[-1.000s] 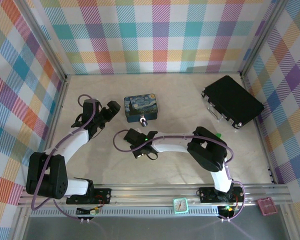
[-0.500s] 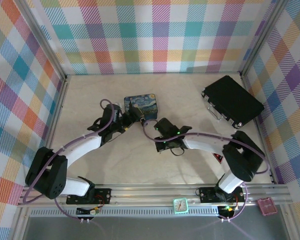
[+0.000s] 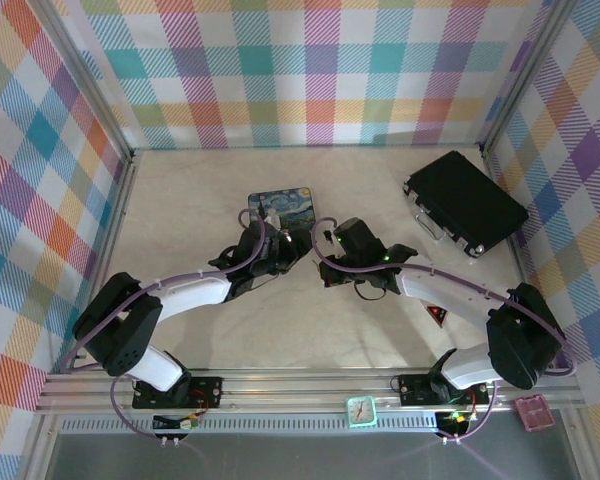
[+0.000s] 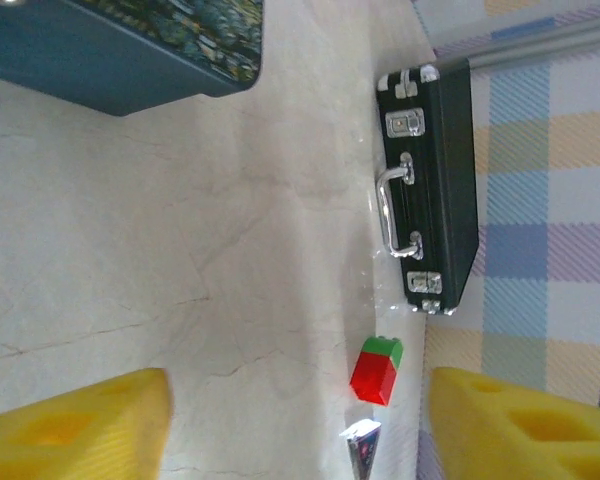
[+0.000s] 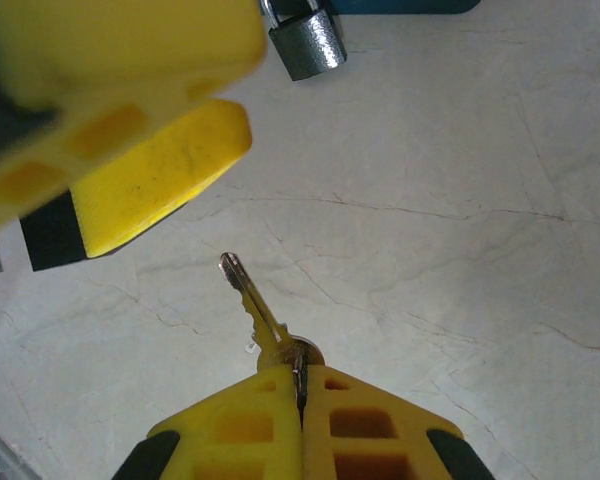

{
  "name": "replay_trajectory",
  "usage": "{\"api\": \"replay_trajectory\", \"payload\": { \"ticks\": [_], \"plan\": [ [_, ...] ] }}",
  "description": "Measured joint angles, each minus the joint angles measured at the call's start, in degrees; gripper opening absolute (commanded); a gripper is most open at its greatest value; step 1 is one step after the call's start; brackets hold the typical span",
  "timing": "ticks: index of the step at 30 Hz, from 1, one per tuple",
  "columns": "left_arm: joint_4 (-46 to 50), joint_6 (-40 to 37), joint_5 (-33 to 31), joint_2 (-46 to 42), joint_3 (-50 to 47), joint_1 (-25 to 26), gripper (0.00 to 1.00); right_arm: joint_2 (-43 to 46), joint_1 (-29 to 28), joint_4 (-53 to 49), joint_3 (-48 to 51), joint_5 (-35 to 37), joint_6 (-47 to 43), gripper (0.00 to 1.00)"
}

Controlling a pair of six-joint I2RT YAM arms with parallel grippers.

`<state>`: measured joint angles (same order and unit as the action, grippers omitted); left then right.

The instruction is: Unlock a padlock with a key

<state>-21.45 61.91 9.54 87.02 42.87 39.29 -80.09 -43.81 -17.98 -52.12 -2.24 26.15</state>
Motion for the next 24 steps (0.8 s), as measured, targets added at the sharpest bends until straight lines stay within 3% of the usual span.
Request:
{"api": "replay_trajectory", "payload": {
  "ticks": [13,18,24],
  "plan": [
    [-3.0,2.2,0.0,0.6,-0.3,2.0,0.26,0.0,1.4,3.0,0.0,-2.4,1.4,0.0],
    [-2.8,2.7,-0.3,0.6,-0.4,2.6,0.0,0.0,1.9,4.2,0.0,-2.9,2.2,0.0],
    [-2.5,0.8,-1.1,0.6,-0.4,2.6,0.0,0.8,3.0,5.1,0.1,-3.7,3.1,0.41]
  ]
}}
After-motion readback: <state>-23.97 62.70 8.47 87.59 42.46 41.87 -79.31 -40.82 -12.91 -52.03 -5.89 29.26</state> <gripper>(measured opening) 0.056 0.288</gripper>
